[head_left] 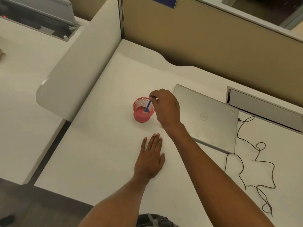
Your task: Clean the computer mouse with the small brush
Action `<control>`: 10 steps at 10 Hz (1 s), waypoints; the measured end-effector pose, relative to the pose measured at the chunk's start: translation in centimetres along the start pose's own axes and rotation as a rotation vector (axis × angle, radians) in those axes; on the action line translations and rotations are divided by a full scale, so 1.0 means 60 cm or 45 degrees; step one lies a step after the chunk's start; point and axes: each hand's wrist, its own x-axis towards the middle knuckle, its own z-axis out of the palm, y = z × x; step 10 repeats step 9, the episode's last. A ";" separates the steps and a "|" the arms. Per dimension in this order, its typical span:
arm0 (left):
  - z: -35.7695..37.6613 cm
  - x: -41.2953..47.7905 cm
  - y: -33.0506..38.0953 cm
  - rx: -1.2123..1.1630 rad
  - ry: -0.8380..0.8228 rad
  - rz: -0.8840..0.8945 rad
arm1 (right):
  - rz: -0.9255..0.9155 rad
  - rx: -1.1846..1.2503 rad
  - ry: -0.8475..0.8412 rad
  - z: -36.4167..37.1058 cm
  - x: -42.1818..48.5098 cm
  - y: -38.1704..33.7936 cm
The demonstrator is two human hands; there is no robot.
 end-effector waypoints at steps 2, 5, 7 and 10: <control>0.006 0.000 0.000 0.012 0.015 -0.005 | 0.051 -0.048 -0.231 0.035 0.020 0.009; 0.006 0.000 0.001 0.008 0.037 0.003 | -0.083 -0.261 -0.408 0.062 0.037 0.005; 0.009 0.000 0.000 0.010 0.032 0.007 | -0.153 -0.330 -0.317 0.064 0.035 0.013; 0.001 0.000 0.000 0.002 0.073 0.006 | -0.041 -0.186 -0.096 0.045 -0.013 0.024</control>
